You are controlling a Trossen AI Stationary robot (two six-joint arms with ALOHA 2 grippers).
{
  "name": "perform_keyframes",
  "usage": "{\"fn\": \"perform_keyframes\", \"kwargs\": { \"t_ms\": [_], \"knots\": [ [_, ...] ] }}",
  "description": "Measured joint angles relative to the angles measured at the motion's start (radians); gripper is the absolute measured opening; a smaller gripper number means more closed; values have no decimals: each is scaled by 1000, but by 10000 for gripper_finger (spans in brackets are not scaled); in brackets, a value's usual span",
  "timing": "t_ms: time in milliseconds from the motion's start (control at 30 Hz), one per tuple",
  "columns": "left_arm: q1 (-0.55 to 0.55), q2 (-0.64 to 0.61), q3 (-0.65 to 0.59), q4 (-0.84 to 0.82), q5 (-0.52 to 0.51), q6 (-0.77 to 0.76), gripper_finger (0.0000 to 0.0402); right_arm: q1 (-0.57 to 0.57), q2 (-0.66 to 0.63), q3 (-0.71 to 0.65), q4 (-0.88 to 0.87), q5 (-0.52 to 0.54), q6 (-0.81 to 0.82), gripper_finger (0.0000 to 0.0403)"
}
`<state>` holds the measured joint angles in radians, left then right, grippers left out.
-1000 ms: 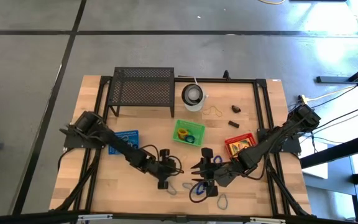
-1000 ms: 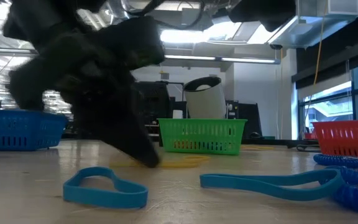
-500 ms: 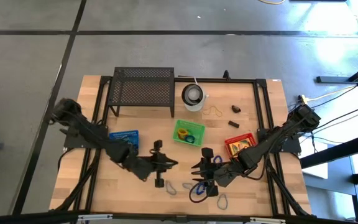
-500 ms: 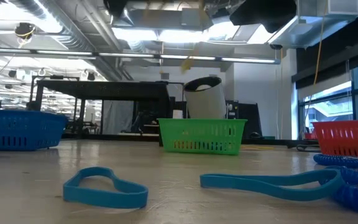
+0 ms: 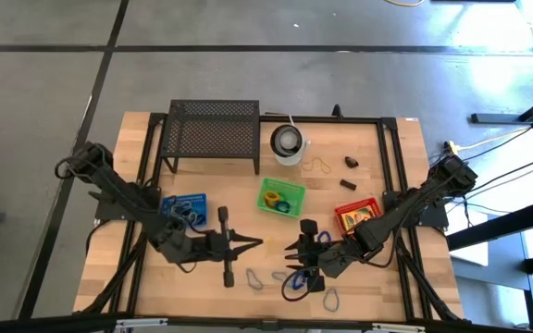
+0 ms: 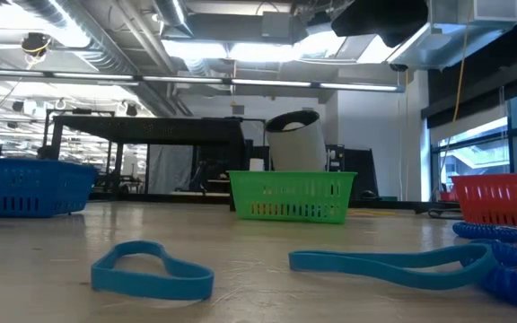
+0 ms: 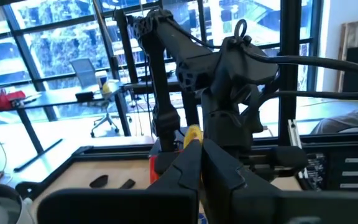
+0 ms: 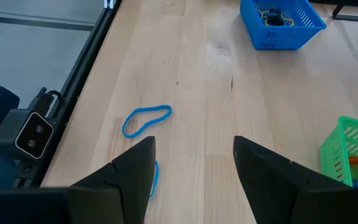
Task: Pick & Place Office Desk Supplies
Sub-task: Put the yellow rubber band into the blue bin
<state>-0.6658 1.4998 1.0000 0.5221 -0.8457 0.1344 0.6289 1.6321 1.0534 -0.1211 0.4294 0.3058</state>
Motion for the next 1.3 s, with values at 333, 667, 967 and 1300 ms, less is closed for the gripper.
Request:
{"fn": "perform_keyframes", "kwargs": {
  "t_ms": [333, 667, 967, 1300],
  "knots": [
    [-5, 0, 1, -78, -60, -72, 3, 0, 0, 0, 0, 0, 0, 217],
    [-36, -44, 1, -767, -135, -695, 3, 0, 0, 0, 0, 0, 0, 217],
    [-42, -145, 2, -1577, 200, -1440, 3, 0, 0, 0, 0, 0, 0, 217],
    [-93, -148, -96, -1898, 332, -1865, 3, 0, 0, 0, 0, 0, 0, 217]
  ]
}}
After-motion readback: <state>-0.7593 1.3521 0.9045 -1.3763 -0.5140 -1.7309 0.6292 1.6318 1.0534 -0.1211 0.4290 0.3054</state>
